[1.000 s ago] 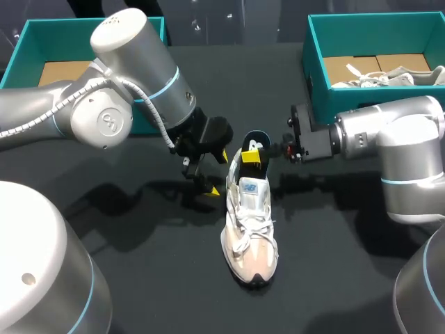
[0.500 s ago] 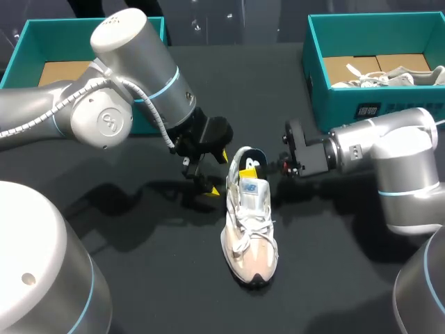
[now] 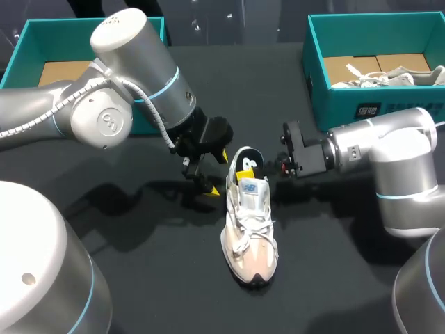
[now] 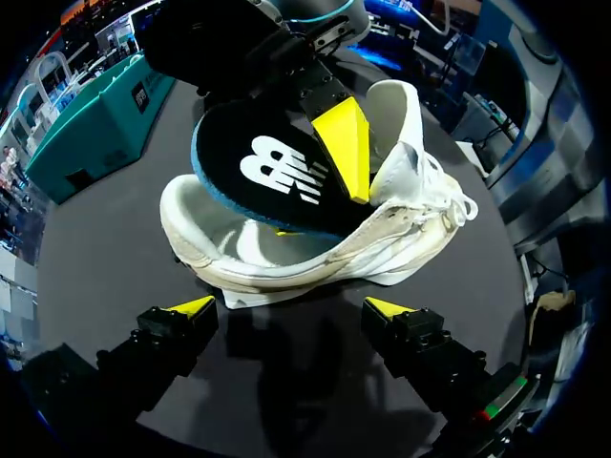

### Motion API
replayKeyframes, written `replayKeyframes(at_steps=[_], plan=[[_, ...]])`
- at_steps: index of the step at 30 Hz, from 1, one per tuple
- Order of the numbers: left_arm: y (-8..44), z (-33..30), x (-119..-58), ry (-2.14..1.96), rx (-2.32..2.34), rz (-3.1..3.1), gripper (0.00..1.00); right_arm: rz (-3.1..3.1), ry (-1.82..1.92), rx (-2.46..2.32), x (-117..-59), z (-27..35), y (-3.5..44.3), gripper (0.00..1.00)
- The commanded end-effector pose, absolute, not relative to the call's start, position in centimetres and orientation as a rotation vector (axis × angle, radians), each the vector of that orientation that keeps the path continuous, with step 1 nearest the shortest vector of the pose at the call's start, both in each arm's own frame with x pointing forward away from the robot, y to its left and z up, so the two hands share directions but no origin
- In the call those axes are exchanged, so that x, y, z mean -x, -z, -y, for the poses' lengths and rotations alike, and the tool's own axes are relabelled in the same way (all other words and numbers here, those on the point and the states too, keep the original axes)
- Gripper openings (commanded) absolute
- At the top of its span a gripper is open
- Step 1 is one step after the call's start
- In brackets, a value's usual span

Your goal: Take the shoe out of the shoebox, open the shoe tongue, remove and reinsert the insole, then place the shoe into the shoebox

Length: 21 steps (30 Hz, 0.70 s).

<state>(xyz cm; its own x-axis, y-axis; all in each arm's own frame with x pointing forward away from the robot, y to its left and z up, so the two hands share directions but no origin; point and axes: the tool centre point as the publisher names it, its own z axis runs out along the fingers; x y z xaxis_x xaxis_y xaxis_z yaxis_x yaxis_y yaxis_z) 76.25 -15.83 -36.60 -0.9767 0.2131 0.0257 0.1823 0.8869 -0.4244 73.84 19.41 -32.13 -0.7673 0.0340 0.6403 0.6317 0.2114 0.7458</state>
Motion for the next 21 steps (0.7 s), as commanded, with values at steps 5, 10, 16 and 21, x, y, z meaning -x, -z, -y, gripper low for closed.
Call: replayKeyframes(at_steps=[5, 10, 16, 21], plan=[[36.7, 15.8, -76.3, -0.659, 0.315, 2.981, 1.0, 2.016, 1.668, 0.651, -74.6, -17.5, 30.5, 0.35], [36.7, 15.8, -76.3, -0.659, 0.315, 2.981, 1.0, 2.01, 1.706, 0.655, -75.2, -17.3, 30.2, 0.17], [36.7, 15.8, -76.3, -0.659, 0.315, 2.981, 1.0, 1.993, 1.657, 0.634, -75.7, -18.6, 31.1, 0.0], [36.7, 15.8, -76.3, -0.659, 0.315, 2.981, 1.0, 1.987, 1.56, 0.636, -74.9, -19.6, 32.1, 0.0]])
